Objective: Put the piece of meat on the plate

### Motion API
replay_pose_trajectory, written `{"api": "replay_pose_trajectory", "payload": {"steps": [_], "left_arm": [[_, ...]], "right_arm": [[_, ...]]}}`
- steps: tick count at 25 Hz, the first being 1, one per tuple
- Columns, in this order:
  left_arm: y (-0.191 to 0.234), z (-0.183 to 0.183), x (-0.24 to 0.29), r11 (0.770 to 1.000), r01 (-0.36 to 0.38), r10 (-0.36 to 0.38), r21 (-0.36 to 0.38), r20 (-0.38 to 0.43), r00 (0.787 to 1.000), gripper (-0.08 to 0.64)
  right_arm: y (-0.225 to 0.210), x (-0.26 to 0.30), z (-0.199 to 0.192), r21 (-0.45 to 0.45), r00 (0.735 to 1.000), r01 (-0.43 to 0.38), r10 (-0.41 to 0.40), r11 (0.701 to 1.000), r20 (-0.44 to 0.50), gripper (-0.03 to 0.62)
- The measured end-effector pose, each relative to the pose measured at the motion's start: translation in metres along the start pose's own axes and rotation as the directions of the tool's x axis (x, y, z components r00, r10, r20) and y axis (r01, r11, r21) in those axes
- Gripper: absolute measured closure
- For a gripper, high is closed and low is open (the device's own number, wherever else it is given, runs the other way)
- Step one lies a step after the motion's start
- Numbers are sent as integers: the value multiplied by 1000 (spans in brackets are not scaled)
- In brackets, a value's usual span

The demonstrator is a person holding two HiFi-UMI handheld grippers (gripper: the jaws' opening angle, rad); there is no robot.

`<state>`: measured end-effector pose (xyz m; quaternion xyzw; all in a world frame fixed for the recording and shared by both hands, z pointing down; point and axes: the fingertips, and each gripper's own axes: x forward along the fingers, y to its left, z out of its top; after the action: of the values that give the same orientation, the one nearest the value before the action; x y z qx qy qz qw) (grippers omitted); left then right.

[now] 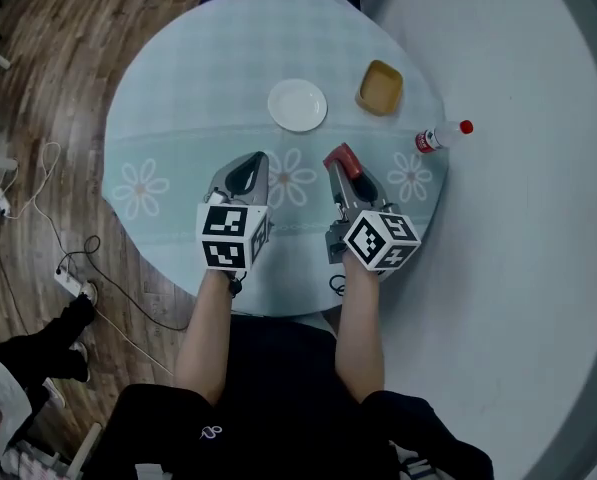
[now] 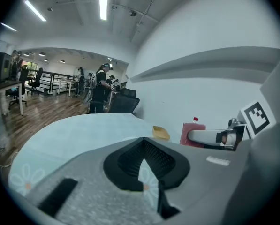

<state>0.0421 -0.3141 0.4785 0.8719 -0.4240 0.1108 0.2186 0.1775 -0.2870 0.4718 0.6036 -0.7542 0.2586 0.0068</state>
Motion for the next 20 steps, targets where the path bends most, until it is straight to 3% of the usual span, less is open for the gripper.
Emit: {"api": "replay_pose_trajectory", "payload": {"steps": [3, 10, 16, 20], "left_arm": [[10, 0, 8, 999, -41, 41, -12, -9, 999, 566], [11, -17, 31, 998, -60, 59, -16, -57, 997, 566], [36, -24, 36, 992, -121, 117, -43, -81, 990, 566], [55, -26, 39, 985, -161, 156, -61, -84, 984, 566]], "right_arm": [[-3, 23, -11, 17, 998, -40, 41, 999, -53, 488], [-49, 85, -43, 80, 979, -36, 51, 996, -196, 488], [-74, 162, -76, 41, 906, -91, 100, 995, -411, 488], [-71, 212, -76, 45, 868, -129, 134, 991, -477, 488]]}}
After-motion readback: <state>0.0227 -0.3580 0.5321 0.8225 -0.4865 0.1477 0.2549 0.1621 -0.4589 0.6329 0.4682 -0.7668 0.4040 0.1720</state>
